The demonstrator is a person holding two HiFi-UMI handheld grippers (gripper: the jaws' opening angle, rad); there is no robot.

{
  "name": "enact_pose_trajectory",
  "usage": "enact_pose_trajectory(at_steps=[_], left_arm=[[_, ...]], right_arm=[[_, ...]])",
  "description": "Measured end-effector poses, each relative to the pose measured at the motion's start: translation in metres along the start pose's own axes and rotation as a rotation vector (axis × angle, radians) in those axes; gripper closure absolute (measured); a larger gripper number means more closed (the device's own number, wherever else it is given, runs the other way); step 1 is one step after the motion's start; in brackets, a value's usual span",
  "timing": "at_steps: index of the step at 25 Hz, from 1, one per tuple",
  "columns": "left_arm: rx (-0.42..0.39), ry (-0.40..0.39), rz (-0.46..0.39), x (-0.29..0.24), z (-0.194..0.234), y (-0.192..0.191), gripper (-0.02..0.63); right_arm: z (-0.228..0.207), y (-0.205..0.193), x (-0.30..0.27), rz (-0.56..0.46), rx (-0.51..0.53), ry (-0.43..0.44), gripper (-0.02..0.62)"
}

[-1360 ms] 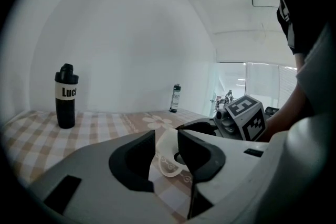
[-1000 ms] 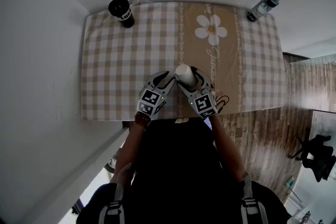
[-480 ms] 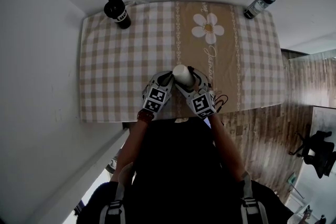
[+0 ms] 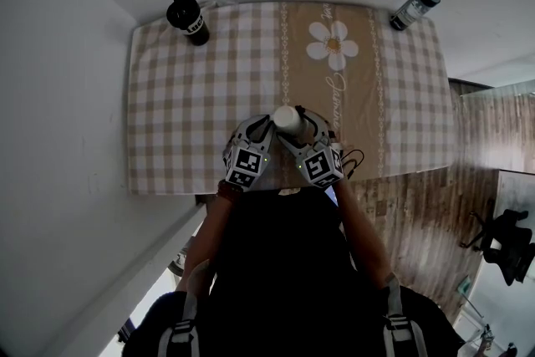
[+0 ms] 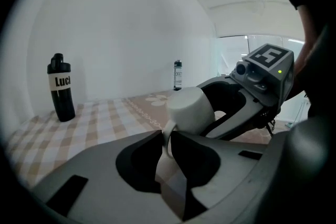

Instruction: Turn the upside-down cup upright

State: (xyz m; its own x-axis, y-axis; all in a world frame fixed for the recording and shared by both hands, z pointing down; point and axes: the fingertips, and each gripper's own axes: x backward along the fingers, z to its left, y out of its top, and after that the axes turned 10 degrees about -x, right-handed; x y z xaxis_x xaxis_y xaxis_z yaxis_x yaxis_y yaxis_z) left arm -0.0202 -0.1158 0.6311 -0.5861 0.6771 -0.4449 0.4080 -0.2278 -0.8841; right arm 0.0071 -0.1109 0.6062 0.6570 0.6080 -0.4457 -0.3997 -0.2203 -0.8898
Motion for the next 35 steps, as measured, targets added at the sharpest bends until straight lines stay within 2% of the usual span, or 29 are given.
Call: enact_pose_trajectory(at_steps=[8,17,24,29,35], left_arm=[[0.005,0.023,-0.022,0.007,0.005,0.002,0.537],[-0.064,-0.018,-0.048,0.003,-0.011,0.012,0.501],[-0.04,-0.037,-0.055,0.005,-0.012,0.01,0.491],[-0.031,-0.039,-0.049,0.003,-0.011,0.008,0.492],[-0.026,-0.04,-0.042,-0.001,-0.01,0.008,0.502]], right_arm=[[0.0,0.0,-0.007,0.0,-0.029,0.013,0.242],[-0.011,-0.021,0.002,0.025,-0.073,-0.001,0.239],[-0.013,-0.034,0.007,0.057,-0.075,-0.01,0.242],[-0.013,-0.03,0.013,0.021,-0.134,-0.026,0.268],[-0.013,-0.036,0.009,0.041,-0.131,0.004,0.265]])
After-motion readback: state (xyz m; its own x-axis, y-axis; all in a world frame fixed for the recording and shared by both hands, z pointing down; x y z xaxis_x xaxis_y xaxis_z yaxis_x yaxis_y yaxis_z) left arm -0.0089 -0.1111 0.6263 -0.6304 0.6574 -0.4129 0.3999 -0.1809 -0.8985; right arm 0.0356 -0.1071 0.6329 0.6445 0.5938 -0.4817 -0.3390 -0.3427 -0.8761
